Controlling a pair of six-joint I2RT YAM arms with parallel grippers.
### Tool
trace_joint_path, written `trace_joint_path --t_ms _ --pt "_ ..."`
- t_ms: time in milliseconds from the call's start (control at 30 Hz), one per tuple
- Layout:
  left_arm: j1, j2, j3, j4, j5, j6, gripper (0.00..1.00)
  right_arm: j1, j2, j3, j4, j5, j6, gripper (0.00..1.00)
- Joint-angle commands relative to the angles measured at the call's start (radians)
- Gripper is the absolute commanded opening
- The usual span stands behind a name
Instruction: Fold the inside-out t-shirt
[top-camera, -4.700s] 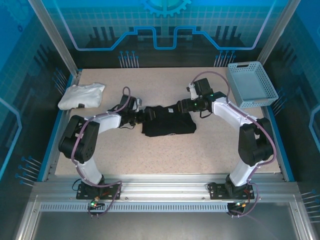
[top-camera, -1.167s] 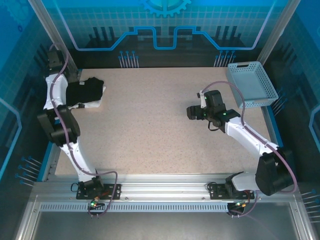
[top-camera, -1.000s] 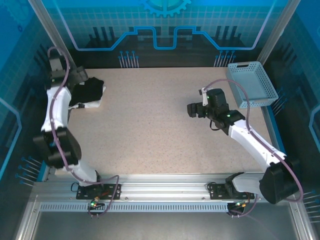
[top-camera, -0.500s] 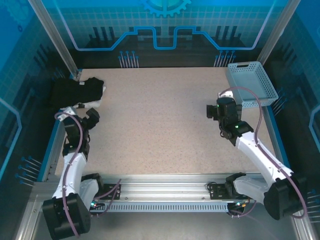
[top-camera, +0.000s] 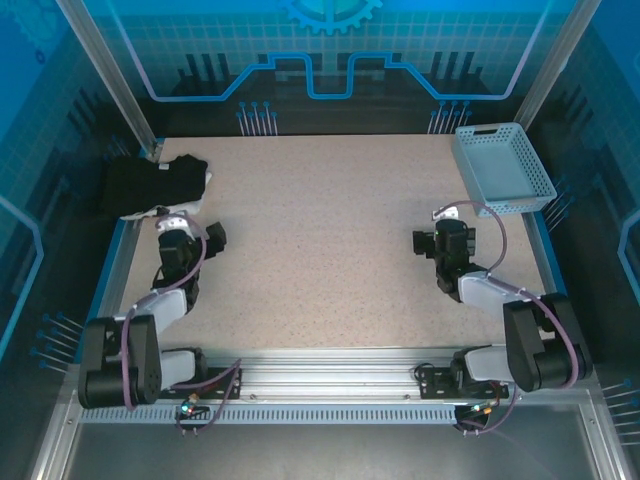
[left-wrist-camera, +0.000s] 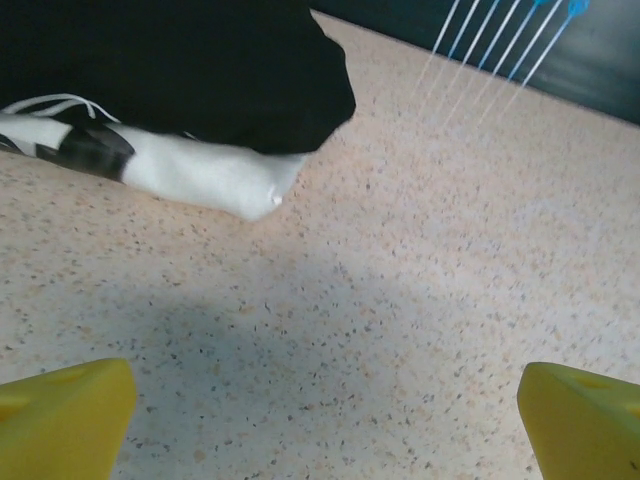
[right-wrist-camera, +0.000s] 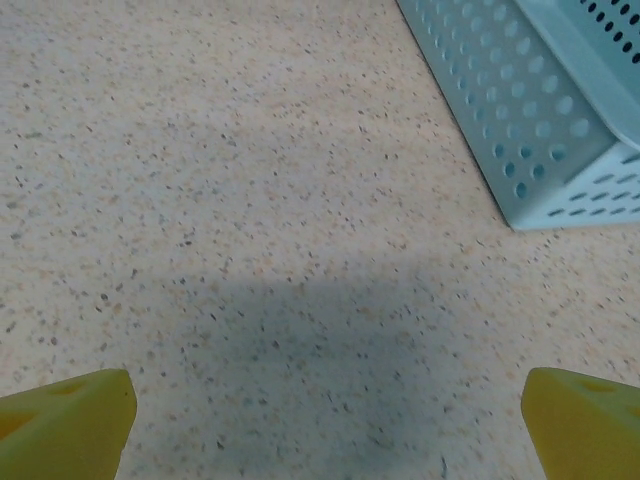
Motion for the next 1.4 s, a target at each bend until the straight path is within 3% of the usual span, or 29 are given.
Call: trace_joint_path --t_ms 0,100,200,333,367,433,1367 --pt "-0.009 0.067 0.005 0.145 0.012 0.052 0.99 -0.02 0.023 -0.01 0.189 -0.066 -0.028 1.0" --pt "-0.026 0.123 -0.034 0.315 0.077 0.031 0.99 -0.027 0.06 -0.024 0.272 -0.103 -0.036 1.0" --pt "-0.06 0.19 -0.051 0.428 0.08 0.077 0.99 -0.039 0.117 -0.053 0.37 -0.142 -0.042 1.0" --pt "-0.097 0.28 -0.027 0.455 0.047 0.11 0.99 -0.061 0.171 -0.085 0.483 -0.186 -0.037 1.0" --pt "-0.108 0.322 -0.024 0.519 0.037 0.127 0.99 -0.063 0.16 -0.076 0.443 -0.193 -0.03 1.0" --pt "-0.133 0.277 0.028 0.335 -0.014 0.134 0.99 -0.066 0.166 -0.063 0.427 -0.196 -0.03 1.0" --pt "-0.142 0.293 0.028 0.364 -0.027 0.148 0.99 -0.078 0.166 -0.053 0.412 -0.217 -0.024 1.0"
